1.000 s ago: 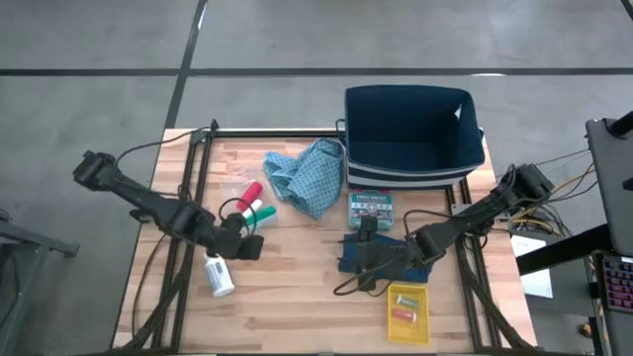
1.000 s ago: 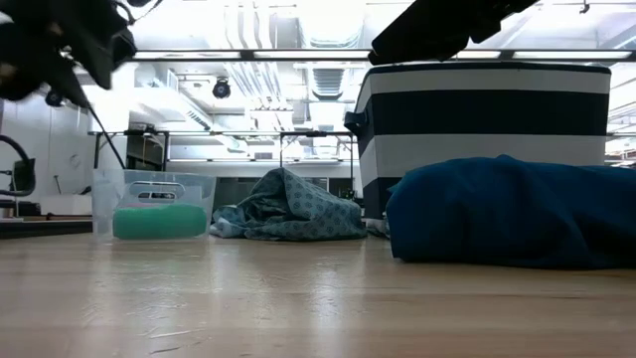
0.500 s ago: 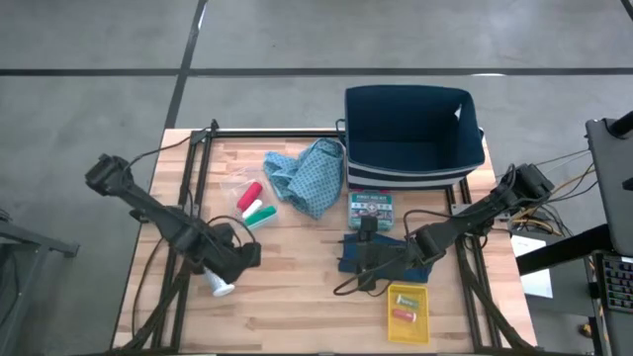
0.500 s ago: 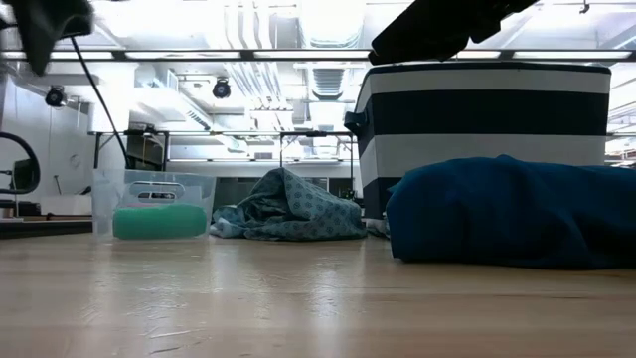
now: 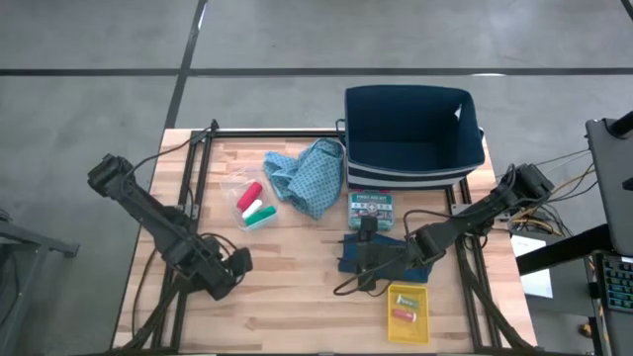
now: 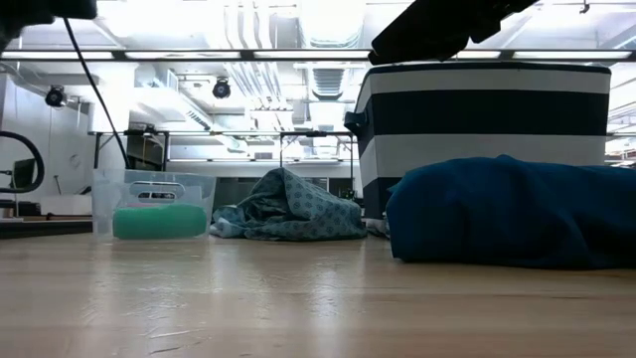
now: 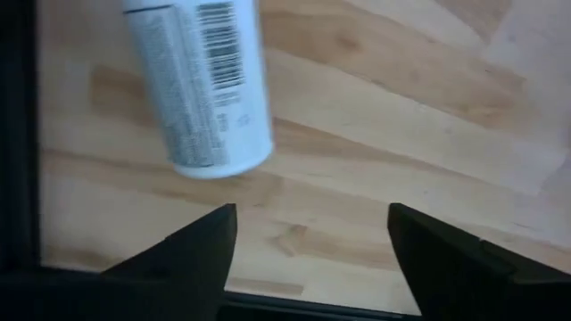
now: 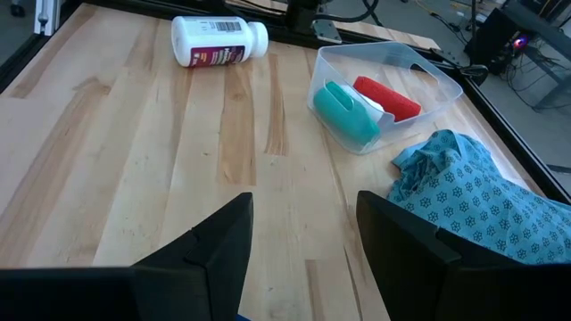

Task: Pick & place medical supplies in basket/bin
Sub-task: Put the white pill bottle into the yellow bin

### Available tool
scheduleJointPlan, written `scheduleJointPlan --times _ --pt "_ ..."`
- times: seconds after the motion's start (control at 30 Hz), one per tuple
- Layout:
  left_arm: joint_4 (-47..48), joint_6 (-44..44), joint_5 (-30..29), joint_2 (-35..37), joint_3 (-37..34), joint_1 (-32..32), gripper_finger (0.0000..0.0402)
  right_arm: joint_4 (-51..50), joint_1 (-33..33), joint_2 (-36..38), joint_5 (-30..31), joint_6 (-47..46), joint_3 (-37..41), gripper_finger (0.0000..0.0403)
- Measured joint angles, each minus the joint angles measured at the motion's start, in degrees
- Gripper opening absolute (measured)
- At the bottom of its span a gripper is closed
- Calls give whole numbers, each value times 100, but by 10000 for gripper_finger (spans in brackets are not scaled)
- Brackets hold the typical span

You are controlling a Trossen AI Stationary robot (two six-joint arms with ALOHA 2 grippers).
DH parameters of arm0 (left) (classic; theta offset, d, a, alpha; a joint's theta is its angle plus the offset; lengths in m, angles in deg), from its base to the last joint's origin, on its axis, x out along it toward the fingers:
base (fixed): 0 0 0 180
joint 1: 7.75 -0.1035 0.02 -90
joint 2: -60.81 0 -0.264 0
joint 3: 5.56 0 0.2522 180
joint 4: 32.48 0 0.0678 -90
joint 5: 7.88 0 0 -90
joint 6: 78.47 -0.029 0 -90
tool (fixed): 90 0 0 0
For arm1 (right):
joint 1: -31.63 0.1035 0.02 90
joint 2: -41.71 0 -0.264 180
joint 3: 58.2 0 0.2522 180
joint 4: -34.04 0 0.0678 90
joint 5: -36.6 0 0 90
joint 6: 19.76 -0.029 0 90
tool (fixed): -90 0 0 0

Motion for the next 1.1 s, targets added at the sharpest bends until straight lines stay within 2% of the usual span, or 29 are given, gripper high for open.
scheduleJointPlan --times 0.2,0.43,1.1 --pt "283 375 308 0 -2 38 344 1 1 0 0 0 0 199" --pt "386 437 485 0 -31 76 372 0 1 0 0 0 0 199" --pt "172 813 638 4 -762 111 381 1 2 0 0 0 0 199"
